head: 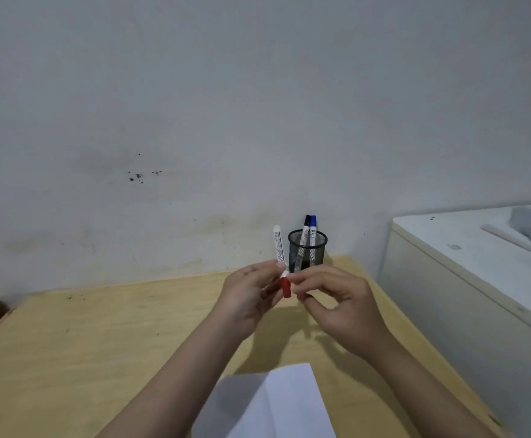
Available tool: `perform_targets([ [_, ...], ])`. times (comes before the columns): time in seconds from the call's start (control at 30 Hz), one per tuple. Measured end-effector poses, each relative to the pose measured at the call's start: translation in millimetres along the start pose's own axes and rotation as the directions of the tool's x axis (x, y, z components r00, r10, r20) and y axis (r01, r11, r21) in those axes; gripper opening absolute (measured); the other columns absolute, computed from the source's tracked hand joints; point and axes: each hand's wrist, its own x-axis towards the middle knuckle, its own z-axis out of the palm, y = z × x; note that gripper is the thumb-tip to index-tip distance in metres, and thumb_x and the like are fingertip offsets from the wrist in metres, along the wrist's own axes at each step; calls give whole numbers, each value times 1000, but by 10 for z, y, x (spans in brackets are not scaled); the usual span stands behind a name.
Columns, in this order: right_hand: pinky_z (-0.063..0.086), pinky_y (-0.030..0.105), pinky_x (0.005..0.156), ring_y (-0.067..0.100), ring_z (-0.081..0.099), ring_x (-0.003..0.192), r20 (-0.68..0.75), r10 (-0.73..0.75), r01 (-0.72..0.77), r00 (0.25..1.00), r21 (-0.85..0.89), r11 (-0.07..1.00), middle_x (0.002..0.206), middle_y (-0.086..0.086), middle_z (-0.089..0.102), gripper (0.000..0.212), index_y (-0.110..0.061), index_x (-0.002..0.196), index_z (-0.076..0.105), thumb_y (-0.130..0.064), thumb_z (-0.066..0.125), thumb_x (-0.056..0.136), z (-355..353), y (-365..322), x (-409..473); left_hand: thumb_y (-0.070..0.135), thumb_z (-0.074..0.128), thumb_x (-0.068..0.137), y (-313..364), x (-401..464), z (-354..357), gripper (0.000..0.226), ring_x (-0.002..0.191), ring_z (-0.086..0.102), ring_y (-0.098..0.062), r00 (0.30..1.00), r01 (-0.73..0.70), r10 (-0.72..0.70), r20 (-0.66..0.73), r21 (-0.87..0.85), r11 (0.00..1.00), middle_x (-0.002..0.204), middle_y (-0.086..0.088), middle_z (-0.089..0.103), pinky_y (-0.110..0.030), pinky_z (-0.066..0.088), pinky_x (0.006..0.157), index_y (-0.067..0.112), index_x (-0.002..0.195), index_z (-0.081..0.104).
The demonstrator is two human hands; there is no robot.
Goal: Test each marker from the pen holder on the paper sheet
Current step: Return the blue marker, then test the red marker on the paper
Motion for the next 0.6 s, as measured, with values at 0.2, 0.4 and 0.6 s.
perform_targets([
  [0.2, 53, 24, 57, 6, 57, 55, -94, 531, -481, 842, 315, 818, 59, -4, 60, 18, -12, 96, 70, -7, 71, 79, 147, -401, -129, 3, 69, 77, -55, -644, -267, 18, 60, 58, -16, 981, -191, 189, 28, 203, 960, 72, -8, 65, -24, 47, 54, 4, 95, 70],
  [0.4, 41, 21, 44, 10, 44, 41, 44, 566, -546, 823, 340, 766, 51, -5, 53, 5, -10, 82, 67, -10, 65, 86, 349, -709, -277, 7, 73, 74, -174, -1133, -428, 10, 57, 55, -18, 933, -359, 341, 118, 385, 850, 63, -14, 64, -25, 46, 55, 6, 84, 75],
  [0.6, 45, 22, 48, 13, 46, 46, 81, 547, -521, 833, 443, 729, 61, 1, 61, 9, -3, 88, 64, -11, 62, 86, 424, -820, -532, 3, 79, 67, -357, -1454, -650, 10, 66, 65, -13, 929, -331, 370, 18, 488, 808, 73, -13, 75, -17, 50, 62, 11, 73, 77],
])
